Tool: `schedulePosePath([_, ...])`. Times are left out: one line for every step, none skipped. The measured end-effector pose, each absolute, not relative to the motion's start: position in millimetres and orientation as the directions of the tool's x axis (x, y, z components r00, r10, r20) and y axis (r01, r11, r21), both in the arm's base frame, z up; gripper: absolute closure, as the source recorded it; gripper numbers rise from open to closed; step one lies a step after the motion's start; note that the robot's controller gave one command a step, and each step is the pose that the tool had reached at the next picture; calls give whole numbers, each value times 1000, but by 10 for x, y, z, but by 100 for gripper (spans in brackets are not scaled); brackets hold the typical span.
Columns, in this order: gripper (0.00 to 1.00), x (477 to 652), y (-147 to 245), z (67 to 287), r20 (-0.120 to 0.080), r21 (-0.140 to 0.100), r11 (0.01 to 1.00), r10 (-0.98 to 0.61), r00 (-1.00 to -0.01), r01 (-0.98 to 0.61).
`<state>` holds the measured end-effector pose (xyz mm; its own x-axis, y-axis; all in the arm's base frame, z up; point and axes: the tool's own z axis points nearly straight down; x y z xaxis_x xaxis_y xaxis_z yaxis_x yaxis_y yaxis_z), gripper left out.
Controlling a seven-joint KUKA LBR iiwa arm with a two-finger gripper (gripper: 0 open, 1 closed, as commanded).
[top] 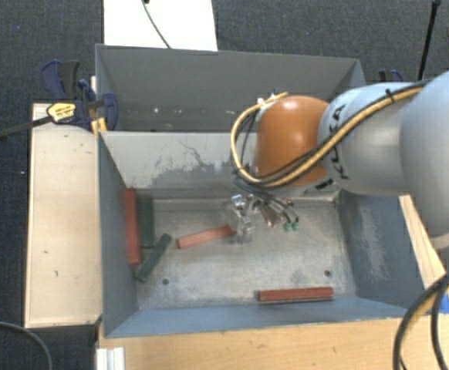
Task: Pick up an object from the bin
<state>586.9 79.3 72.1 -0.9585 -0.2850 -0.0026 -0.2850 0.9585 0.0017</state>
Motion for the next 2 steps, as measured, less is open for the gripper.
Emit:
schedulePosePath([100,5505,766,2066,-11,-2,948,-318,-948,-318])
schedulePosePath([0,5494,766,2019,-3,0,949,-315,-949,-315])
